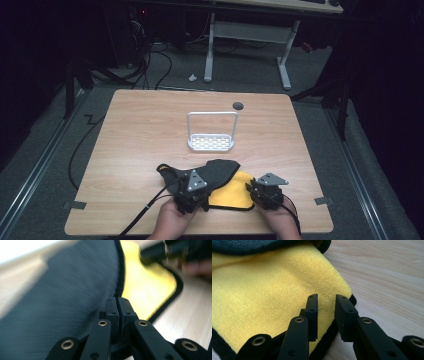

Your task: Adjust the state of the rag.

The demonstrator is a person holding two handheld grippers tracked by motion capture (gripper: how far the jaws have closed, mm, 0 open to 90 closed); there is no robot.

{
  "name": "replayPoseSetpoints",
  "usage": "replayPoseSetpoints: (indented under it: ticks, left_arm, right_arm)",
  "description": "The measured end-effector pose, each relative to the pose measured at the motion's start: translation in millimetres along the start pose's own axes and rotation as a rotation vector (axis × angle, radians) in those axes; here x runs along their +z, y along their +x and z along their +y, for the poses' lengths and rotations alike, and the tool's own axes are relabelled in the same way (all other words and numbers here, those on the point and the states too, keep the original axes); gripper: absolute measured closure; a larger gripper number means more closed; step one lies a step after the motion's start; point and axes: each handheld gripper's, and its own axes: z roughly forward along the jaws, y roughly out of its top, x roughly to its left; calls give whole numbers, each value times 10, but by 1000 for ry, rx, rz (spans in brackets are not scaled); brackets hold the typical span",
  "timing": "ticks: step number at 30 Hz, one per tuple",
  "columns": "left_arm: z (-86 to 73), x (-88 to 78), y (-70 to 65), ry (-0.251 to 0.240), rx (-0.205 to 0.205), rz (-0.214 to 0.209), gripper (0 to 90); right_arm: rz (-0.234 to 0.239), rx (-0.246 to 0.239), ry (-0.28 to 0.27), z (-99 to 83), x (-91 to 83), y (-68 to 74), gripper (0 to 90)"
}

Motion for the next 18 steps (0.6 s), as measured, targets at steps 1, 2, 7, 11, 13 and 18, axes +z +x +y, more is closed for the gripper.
replayPoseSetpoints:
  ticks: [1, 2, 7, 11, 13, 18]
  left_arm:
    - [50, -72, 83, -21, -10, 18, 878]
    - [100, -142, 181, -38, -20, 39, 878]
    - [270, -437, 802, -88, -95, 174, 878]
    - [121, -505, 1240, -61, -176, 257, 877]
    - [-38, -475, 1326, -31, -210, 249, 876]
    - [-350, -389, 1332, -1, -235, 222, 874]
  right_arm:
    - [0, 1, 0, -2, -2, 0, 737]
    - [1, 1, -1, -4, -3, -2, 737]
    - [3, -4, 3, -12, -25, 7, 739]
    - [13, -9, 11, -26, -66, 23, 727]
    - [33, 9, -11, -21, -120, 21, 725]
    - [17, 89, -95, 198, -120, -92, 708]
